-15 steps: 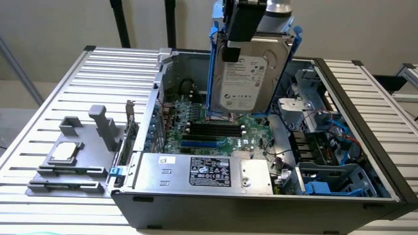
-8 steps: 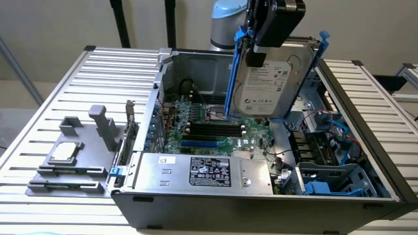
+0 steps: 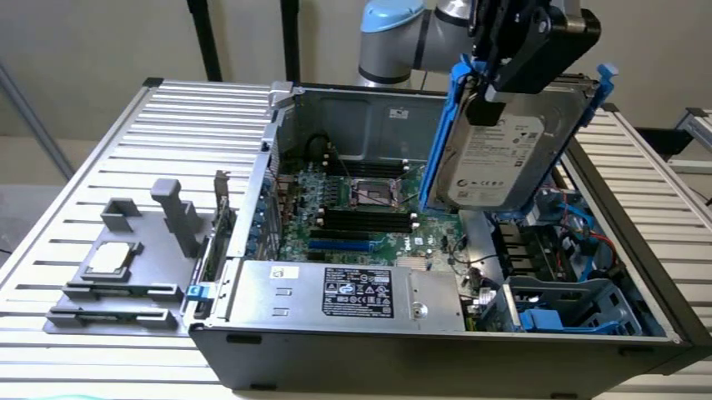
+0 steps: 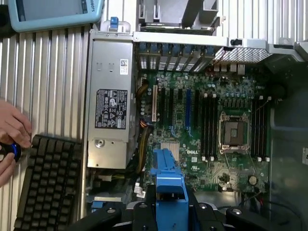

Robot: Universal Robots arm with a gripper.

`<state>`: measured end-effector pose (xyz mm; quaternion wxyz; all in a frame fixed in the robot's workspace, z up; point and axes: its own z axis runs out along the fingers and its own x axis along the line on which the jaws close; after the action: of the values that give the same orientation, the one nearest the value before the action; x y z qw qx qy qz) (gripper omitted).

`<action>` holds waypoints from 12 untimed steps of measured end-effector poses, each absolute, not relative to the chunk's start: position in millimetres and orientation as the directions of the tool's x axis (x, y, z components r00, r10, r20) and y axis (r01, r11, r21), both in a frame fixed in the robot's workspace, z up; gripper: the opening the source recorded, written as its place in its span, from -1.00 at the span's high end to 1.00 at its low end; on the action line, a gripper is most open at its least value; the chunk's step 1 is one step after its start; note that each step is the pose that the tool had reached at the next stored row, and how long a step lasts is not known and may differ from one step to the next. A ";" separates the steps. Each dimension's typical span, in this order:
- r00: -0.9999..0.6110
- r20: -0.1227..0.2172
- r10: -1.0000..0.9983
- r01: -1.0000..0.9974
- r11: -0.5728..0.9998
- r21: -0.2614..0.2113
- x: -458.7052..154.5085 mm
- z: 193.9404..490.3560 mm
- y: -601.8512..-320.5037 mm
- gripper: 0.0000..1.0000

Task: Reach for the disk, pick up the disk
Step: 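Pick up the disk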

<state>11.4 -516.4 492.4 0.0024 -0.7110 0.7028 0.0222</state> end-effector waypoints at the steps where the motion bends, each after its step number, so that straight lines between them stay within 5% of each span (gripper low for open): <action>1: 0.011 -0.035 -0.999 -1.000 -0.012 0.028 15.4 492.4 -518.4 0.35; 12: 0.011 -0.035 -0.999 -0.999 -0.012 0.032 48.8 492.4 -547.1 0.35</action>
<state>48.8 -547.1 492.4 0.0008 -0.7110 0.7028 0.0239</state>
